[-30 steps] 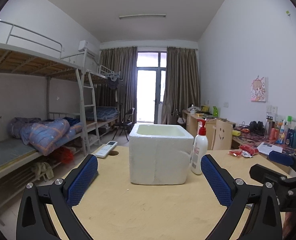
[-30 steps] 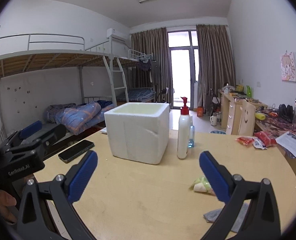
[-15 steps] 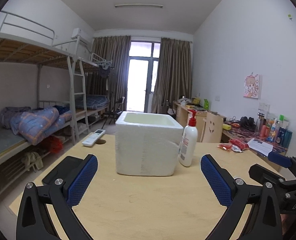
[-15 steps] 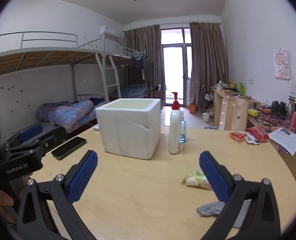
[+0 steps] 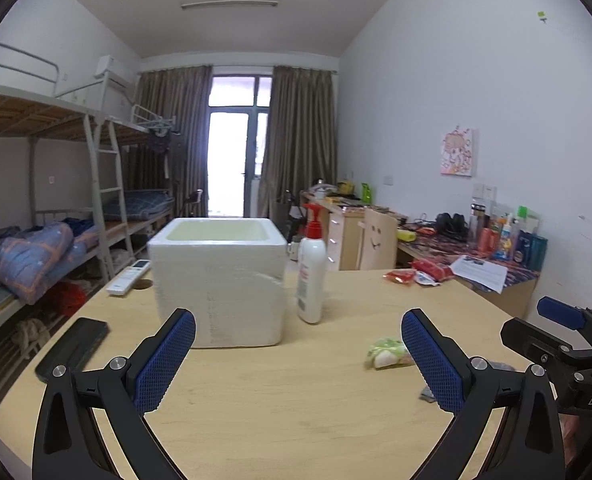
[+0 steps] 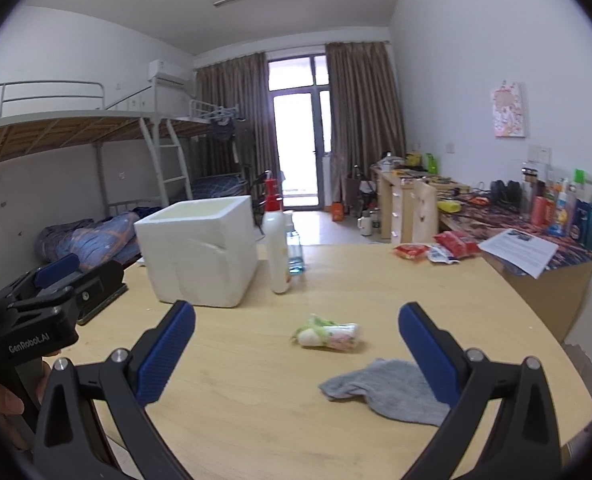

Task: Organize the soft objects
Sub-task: 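Move both tools toward the green wrapped packet and grey sock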

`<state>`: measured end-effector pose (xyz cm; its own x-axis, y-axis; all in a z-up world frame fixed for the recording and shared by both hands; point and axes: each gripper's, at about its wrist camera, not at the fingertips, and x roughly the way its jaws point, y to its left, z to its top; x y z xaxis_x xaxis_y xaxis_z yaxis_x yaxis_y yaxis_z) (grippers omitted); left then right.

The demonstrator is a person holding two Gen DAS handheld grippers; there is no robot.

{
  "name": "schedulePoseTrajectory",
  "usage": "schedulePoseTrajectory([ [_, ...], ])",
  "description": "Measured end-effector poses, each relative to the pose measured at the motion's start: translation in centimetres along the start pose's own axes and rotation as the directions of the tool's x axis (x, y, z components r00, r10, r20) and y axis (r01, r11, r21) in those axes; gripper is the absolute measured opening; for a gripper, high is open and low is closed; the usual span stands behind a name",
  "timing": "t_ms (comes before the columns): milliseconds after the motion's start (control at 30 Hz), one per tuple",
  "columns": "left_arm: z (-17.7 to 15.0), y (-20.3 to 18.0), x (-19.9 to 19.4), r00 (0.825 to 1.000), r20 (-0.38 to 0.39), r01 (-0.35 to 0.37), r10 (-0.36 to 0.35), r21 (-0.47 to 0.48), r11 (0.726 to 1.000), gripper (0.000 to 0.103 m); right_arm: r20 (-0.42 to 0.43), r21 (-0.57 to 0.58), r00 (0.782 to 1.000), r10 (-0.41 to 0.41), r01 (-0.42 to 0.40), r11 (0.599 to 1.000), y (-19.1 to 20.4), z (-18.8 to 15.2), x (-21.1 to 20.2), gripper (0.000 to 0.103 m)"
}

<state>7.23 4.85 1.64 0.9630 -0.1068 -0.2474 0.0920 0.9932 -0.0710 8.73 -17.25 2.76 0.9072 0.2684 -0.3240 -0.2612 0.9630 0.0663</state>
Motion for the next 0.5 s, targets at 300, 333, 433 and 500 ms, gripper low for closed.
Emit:
schedulePoseTrajectory([
  [300, -0.1, -1.8, 0.6, 0.999, -0.013, 0.040, -0.040, 0.019, 0.999, 0.103, -0.003, 0.020, 1.000, -0.026, 0.026, 0.999, -1.5, -0.1, -0.2, 0.103],
  [333, -0.1, -1.9, 0.6, 0.999, -0.012, 0.040, -0.039, 0.021, 0.999, 0.103, -0.004, 0.022, 1.000, -0.025, 0.025, 0.999, -1.6, -0.2, -0.3, 0.103],
  [433, -0.1, -1.9, 0.6, 0.999, -0.014, 0.043, -0.042, 0.023, 0.999, 0.103, -0.008, 0.021, 1.000, -0.027, 0.027, 0.999, -1.5, -0.2, -0.2, 0.103],
  [500, -0.2, -1.9, 0.8, 0.999, -0.020, 0.047, -0.047, 0.025, 0.999, 0.103, -0.009, 0.019, 1.000, -0.027, 0.027, 0.999, -1.4, -0.3, -0.2, 0.103],
])
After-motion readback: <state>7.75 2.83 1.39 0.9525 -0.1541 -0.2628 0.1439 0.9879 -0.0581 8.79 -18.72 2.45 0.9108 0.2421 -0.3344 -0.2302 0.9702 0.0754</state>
